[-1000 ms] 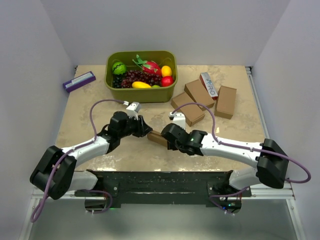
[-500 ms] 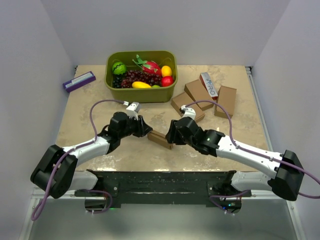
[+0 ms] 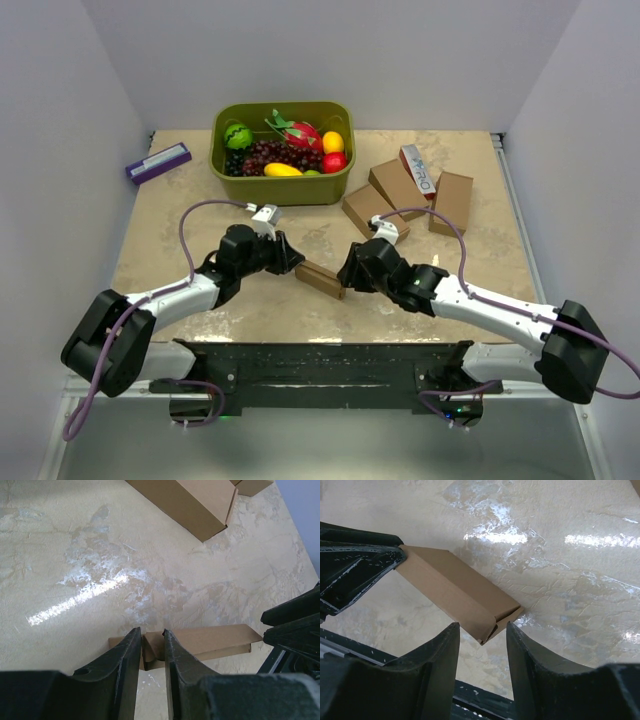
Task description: Fold the paper box
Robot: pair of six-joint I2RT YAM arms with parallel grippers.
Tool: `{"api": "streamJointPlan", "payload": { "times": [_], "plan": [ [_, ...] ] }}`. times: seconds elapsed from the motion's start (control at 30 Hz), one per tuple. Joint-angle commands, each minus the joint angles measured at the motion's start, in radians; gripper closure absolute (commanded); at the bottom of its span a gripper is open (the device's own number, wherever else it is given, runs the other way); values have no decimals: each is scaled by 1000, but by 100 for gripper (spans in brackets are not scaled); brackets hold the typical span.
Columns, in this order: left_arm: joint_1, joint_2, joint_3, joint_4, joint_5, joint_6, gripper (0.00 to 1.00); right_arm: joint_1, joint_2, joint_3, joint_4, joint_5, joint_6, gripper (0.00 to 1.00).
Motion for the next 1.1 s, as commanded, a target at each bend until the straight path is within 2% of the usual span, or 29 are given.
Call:
{"api": "streamJointPlan", "payload": {
  "times": [0.0, 0.27, 0.53, 0.83, 1.07],
  "plan": [
    [-7, 34, -41, -119, -12, 13, 72, -4, 5, -16, 57, -2, 28, 55],
    [-5, 34, -41, -120, -13, 14, 73, -4, 25, -25, 68, -6, 30, 57],
    [-5, 34, -41, -120, -14, 13, 74, -4, 37, -50, 82, -25, 36, 64],
    [-5, 34, -46, -114, -15, 13, 75, -4, -29, -54, 74, -47, 57, 61],
    [-7, 36, -49, -110, -14, 10, 76, -2, -66, -46, 85, -74, 68, 65]
  ]
}}
